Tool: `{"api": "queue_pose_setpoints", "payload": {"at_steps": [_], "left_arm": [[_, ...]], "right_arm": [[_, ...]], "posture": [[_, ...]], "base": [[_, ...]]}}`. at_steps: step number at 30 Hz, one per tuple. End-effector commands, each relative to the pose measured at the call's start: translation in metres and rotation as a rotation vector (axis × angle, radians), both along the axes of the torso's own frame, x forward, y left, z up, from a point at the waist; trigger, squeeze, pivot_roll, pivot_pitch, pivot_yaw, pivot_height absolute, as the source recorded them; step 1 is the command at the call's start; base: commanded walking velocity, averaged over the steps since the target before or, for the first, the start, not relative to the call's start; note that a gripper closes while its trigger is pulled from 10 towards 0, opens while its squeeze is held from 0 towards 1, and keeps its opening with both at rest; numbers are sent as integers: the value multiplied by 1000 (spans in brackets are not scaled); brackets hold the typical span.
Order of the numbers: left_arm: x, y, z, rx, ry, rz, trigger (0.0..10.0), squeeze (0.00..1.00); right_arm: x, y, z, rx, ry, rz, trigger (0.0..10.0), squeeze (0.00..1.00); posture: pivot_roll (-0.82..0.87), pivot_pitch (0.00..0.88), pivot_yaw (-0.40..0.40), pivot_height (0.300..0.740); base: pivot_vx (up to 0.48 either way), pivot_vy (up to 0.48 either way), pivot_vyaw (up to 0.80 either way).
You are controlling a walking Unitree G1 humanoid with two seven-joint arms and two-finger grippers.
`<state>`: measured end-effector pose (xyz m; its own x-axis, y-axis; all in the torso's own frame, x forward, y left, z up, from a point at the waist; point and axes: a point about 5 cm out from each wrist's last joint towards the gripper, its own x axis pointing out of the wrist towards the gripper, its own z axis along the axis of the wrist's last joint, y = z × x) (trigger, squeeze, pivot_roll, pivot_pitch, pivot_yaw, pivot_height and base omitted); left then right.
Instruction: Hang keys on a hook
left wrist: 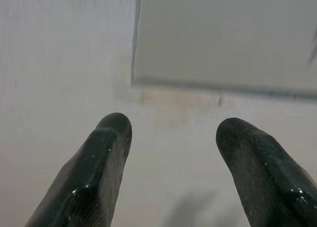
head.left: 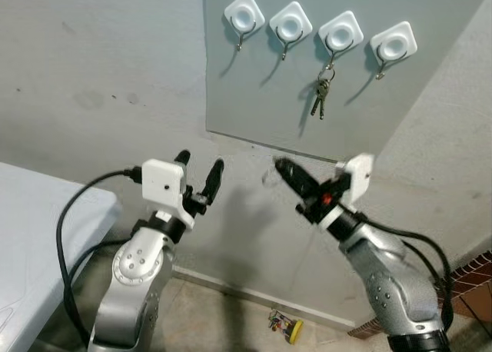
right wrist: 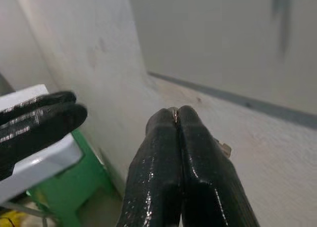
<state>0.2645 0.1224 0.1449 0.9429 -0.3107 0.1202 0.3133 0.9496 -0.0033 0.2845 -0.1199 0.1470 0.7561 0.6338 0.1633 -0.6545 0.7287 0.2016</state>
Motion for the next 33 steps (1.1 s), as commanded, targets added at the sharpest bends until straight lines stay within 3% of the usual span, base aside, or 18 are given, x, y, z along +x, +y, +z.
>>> {"api": "queue_pose_setpoints", "payload": {"at_steps": [1,6,8,13,14,18,23,28,30,33], "left_arm": [[-1,3,-16,23,45,23,10000,0],[-4,9,-39,74,95,52,10000,0],[-8,20,-82,165,193,115,10000,0],[-13,30,-112,195,300,154,10000,0],[-19,39,-135,190,398,187,10000,0],[-30,49,-165,159,540,230,10000,0],[-37,52,-178,161,603,249,10000,0],[-49,55,-198,180,710,274,10000,0],[-67,56,-213,216,809,261,10000,0],[-76,59,-219,225,852,268,10000,0]], "right_arm": [[1,-2,-14,-48,19,-15,10000,0],[1,-7,-37,-100,72,-56,10000,0],[-2,-19,-82,-203,179,-135,10000,0],[-7,-28,-111,-279,267,-194,10000,0],[-14,-36,-132,-340,340,-246,10000,0],[-30,-47,-162,-414,470,-298,10000,0],[-40,-52,-175,-464,525,-322,10000,0],[-62,-64,-198,-563,638,-361,10000,0],[-81,-70,-213,-611,742,-378,10000,0],[-89,-72,-218,-627,779,-383,10000,0]], "posture": [[-60,79,-53,740],[-62,79,-52,740],[-59,75,-44,740],[-63,70,-39,740],[-62,68,-35,740],[-64,54,-30,740],[-62,50,-28,740],[-68,42,-22,740],[-78,33,-14,740],[-76,29,-15,740]], "base": [[0,0,0],[0,0,0],[0,0,0],[0,0,0],[0,0,0],[0,0,0],[0,0,0],[0,0,0],[0,0,0],[0,0,0]]}}
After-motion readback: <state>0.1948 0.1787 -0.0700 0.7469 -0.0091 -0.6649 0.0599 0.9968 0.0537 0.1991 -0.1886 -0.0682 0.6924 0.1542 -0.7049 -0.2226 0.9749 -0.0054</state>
